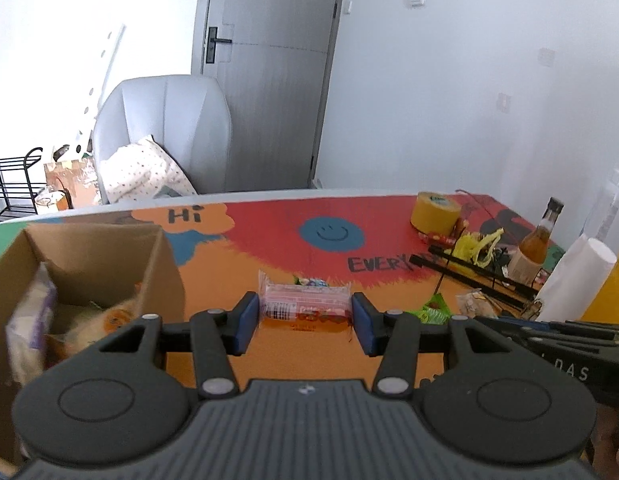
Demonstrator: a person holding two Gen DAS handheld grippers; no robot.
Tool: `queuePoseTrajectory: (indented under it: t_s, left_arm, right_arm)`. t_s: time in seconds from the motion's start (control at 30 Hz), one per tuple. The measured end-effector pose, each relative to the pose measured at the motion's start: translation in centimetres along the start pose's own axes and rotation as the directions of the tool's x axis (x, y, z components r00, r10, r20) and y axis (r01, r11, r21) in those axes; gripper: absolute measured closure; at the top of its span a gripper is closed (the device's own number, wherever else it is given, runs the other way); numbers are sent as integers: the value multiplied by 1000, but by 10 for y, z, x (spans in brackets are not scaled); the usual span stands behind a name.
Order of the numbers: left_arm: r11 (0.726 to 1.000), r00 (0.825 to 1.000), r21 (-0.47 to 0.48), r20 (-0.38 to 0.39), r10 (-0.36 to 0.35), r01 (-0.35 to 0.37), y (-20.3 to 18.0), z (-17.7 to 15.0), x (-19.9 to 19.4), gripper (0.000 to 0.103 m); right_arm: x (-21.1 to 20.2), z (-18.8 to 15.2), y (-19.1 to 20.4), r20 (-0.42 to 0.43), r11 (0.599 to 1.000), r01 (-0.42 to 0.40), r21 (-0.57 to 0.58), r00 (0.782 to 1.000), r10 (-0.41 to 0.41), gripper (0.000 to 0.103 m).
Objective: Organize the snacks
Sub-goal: 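Carry both packs over the cardboard box with both tools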
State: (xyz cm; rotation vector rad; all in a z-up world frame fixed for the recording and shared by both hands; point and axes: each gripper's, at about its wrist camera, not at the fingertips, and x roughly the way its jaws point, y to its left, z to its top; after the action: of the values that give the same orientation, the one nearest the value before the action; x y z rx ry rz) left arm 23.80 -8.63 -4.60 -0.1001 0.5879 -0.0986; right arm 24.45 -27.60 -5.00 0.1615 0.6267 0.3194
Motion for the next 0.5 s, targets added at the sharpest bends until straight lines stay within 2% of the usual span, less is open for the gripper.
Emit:
queuePoseTrajectory:
  t_s: [0.5]
  left_arm:
    - [998, 998, -44, 48, 41, -39, 37, 2, -39, 54]
  right_arm:
    - [-7, 8, 41, 27, 997, -55, -49, 998, 56, 87]
